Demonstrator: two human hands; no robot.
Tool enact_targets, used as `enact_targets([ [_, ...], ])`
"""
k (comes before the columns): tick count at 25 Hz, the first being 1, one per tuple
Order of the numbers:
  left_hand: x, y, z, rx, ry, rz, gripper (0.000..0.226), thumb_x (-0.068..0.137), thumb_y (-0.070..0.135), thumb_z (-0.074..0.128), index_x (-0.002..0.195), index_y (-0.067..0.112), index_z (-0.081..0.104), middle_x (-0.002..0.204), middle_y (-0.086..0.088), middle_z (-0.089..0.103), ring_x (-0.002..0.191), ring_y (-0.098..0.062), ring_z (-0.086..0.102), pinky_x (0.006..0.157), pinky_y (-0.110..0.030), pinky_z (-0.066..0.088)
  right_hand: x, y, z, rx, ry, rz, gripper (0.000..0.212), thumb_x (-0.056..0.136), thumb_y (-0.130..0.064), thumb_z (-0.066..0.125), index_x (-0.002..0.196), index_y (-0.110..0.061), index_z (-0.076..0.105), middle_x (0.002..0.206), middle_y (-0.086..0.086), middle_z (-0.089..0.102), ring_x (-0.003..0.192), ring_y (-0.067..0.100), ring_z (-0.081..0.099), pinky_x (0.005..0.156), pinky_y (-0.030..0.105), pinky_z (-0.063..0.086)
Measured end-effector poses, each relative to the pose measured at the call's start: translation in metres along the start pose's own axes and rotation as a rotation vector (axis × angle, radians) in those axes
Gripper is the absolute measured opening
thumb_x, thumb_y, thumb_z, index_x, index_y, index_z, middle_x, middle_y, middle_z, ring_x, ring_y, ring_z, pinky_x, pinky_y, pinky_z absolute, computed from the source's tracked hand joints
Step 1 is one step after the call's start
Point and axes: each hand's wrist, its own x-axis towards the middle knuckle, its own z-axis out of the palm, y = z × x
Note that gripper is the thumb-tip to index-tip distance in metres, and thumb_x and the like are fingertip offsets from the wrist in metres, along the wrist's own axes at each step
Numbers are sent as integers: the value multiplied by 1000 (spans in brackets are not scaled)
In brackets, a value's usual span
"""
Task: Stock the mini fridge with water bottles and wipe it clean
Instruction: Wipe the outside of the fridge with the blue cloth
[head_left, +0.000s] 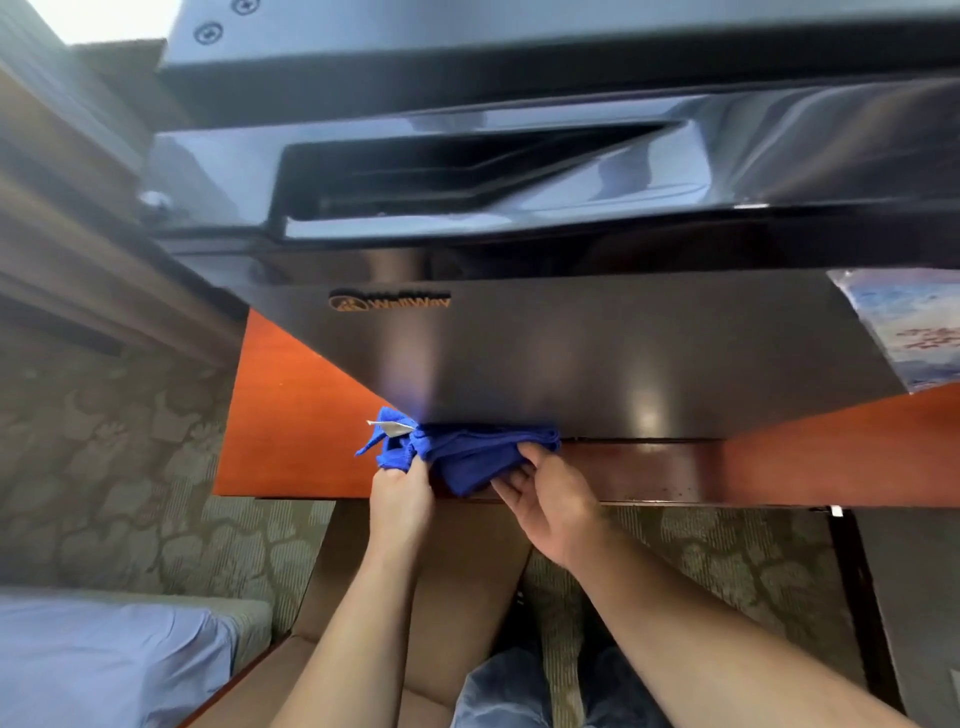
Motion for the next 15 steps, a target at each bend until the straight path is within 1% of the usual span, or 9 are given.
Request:
enact_targets([
  [2,-5,6,-1,-13,-12,11,18,101,16,54,95,6,68,91,-12,69,79,-27,52,75,-41,46,-4,-4,-7,12,20,-12,31,104,-5,49,134,-6,58,132,20,65,124,29,63,110,44,48],
  [4,-15,11,3,-14,-45,19,19,101,16,54,89,5,64,83,-9,63,74,-22,46,66,-35,42,-12,-13,-13,39,24,-32,31,104,-4,49,133,-5,58,131,20,66,122,29,64,103,42,53],
  [6,-26,20,13,29,-71,7,20,101,14,55,84,4,61,83,-10,61,76,-21,48,66,-35,41,-20,-24,-22,81,44,-66,28,104,-4,49,130,-6,58,119,17,68,110,26,66,94,38,55],
  [8,-42,29,31,60,-105,40,24,99,9,57,76,9,58,79,-10,63,76,-23,54,68,-31,40,-28,-41,-39,111,62,-113,25,104,-5,47,127,-9,57,110,13,68,100,23,66,87,36,55],
  [10,-65,45,54,44,-142,60,35,99,8,61,64,14,57,67,-7,63,65,-19,55,62,-27,39,-37,-62,-60,135,84,-172,25,105,-4,45,127,-9,56,109,12,68,98,23,66,83,35,55],
  [11,-77,53,66,41,-159,60,41,98,9,62,59,15,55,63,-9,63,62,-18,53,59,-28,36,-43,-74,-71,137,95,-205,25,104,-4,45,127,-9,55,109,12,68,98,23,66,84,35,55],
  [12,-89,62,79,37,-179,49,44,98,12,64,55,15,53,61,-10,61,62,-20,52,60,-31,32,-50,-86,-82,137,104,-241,25,104,-4,45,127,-9,55,110,12,67,98,23,66,86,35,56],
  [14,-109,79,101,40,-189,-2,46,97,19,66,54,14,51,57,-3,57,63,-22,52,62,-33,27,-64,-108,-102,124,106,-309,28,104,-4,45,129,-8,56,114,14,66,102,25,66,95,38,55],
  [15,-118,85,112,37,-195,-23,46,97,23,67,55,13,52,57,0,55,64,-23,52,62,-33,27,-72,-118,-111,109,105,-344,30,104,-5,45,132,-7,56,119,15,66,108,27,65,101,41,53],
])
